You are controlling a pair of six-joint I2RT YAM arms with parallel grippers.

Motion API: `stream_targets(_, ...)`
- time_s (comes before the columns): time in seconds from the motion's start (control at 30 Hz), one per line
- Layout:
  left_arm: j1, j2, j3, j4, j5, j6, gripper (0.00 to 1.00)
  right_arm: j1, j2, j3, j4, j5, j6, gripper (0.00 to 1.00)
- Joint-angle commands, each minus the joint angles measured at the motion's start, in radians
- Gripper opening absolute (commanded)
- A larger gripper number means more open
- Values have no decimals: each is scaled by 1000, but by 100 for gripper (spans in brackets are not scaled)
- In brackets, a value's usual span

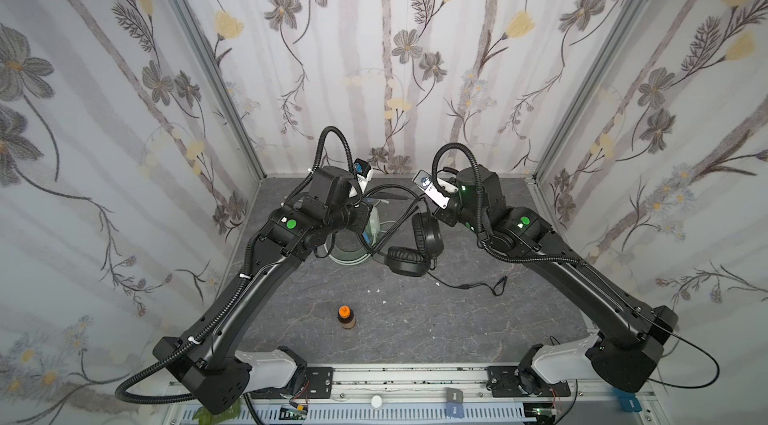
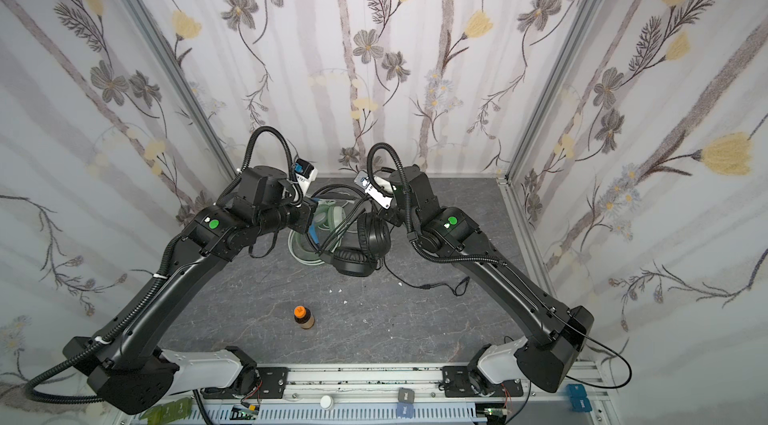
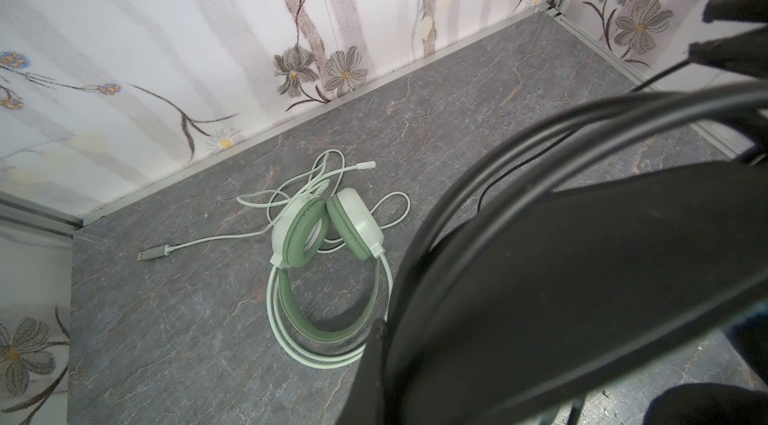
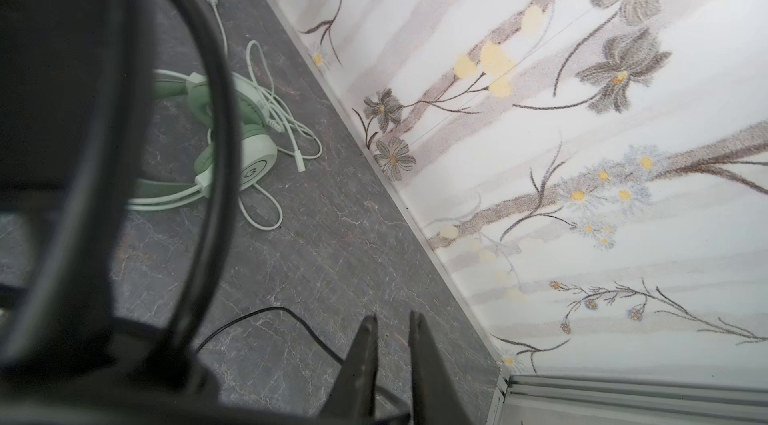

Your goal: Wrap the headphones

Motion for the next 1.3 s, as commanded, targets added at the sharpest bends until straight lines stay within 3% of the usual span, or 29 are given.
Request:
stream_targets(0.0,2,-16,22,43,55,-51,0,-13,-8,-38,100,-72,25,19)
stream_targets(0.3,2,-32,91,45,111,-109,0,-78,-35,-160,290,-236,112,21)
stream_targets(0.73,36,-31,153,102,238,-252,0,-180,-112,-407,702,-517,439,29)
stream_targets(1.27,60,-16,231,153,231,-378,0,-160,39,-483,935,-679,610,27)
